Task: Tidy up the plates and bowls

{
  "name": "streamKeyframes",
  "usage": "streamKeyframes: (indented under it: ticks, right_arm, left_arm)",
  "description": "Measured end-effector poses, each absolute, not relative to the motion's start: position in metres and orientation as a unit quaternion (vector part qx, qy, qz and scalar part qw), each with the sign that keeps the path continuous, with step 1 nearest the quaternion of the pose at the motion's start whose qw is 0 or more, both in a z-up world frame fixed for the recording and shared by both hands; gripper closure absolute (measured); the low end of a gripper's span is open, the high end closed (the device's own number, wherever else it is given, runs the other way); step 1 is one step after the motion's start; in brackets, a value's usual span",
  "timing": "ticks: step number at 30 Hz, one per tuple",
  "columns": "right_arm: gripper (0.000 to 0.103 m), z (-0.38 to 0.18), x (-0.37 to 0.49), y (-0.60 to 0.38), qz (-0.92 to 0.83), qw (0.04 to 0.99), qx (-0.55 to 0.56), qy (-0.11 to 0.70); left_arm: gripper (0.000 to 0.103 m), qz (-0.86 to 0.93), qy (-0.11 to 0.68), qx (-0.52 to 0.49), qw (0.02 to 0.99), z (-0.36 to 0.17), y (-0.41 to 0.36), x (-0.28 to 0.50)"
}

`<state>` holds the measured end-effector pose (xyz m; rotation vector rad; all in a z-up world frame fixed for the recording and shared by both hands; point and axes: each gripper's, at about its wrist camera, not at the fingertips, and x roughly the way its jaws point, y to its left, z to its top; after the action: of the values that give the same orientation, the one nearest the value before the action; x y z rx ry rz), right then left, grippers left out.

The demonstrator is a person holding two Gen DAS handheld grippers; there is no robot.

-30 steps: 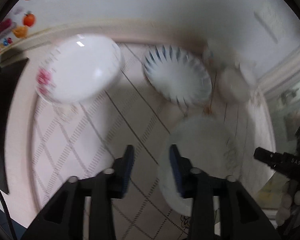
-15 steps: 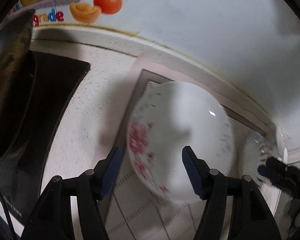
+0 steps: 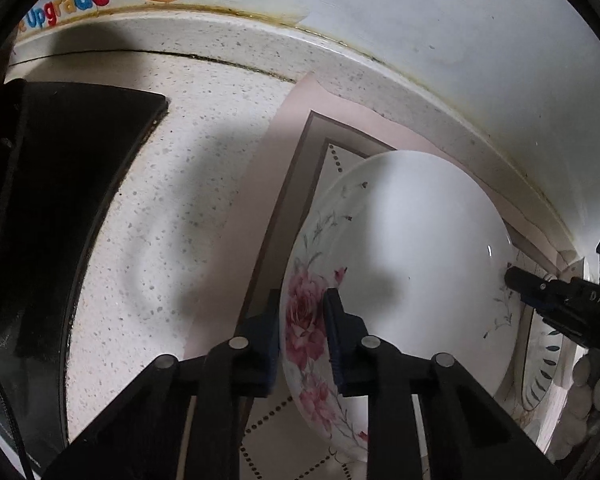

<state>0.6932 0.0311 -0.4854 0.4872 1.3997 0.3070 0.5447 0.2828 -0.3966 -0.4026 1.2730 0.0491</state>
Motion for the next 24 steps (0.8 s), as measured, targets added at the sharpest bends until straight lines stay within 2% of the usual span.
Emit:
streamKeyframes:
  ticks: [10, 24]
  right_arm:
    - [0.09, -0.481, 0.684, 0.035, 0.161, 0.741, 0.2, 0.62]
    - [0.09, -0.435, 0.609, -0.007, 0.196, 0.737, 0.201, 0.615]
  left_arm:
    - [0.085, 0.032, 0.582, -0.175, 0.793, -0.388, 0.28, 0.534]
    - [0.085, 0.024, 0.57, -0.158, 0.806, -0.326, 0.226, 0.473]
